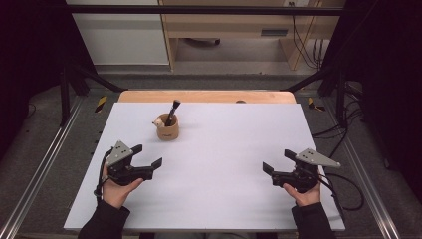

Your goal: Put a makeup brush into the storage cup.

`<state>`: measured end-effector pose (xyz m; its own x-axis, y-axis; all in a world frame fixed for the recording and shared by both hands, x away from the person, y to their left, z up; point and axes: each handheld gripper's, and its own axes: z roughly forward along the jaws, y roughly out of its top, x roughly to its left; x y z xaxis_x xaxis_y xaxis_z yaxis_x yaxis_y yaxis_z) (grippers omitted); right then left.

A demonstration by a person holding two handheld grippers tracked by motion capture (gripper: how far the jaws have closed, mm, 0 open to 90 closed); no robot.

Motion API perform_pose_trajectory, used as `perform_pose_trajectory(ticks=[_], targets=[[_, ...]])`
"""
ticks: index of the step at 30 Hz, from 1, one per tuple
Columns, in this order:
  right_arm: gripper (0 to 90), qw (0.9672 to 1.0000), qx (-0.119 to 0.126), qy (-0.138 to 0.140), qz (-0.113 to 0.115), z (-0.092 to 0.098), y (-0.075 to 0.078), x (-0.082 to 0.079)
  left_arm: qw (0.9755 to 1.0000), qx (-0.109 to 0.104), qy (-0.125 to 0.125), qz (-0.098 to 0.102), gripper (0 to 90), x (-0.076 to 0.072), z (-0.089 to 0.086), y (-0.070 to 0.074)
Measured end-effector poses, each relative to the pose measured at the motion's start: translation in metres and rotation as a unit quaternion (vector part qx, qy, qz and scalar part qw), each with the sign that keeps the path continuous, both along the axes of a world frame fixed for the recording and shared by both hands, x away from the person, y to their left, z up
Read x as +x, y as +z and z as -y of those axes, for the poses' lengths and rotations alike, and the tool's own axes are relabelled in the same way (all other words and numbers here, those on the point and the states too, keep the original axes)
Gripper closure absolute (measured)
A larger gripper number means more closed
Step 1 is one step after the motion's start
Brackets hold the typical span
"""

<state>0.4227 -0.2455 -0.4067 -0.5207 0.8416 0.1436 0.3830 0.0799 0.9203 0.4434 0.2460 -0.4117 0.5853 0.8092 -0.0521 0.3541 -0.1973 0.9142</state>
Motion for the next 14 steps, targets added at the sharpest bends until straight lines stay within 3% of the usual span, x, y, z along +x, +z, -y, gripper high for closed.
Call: perform_pose_trajectory(ticks=[14], targets=[[5.4, 1.0, -0.005, 0.001, -0.002, 0.001, -0.002, 0.0, 0.9994, 0.014, 0.024, -0.02, 10.1, -0.007, -0.017, -0.016]])
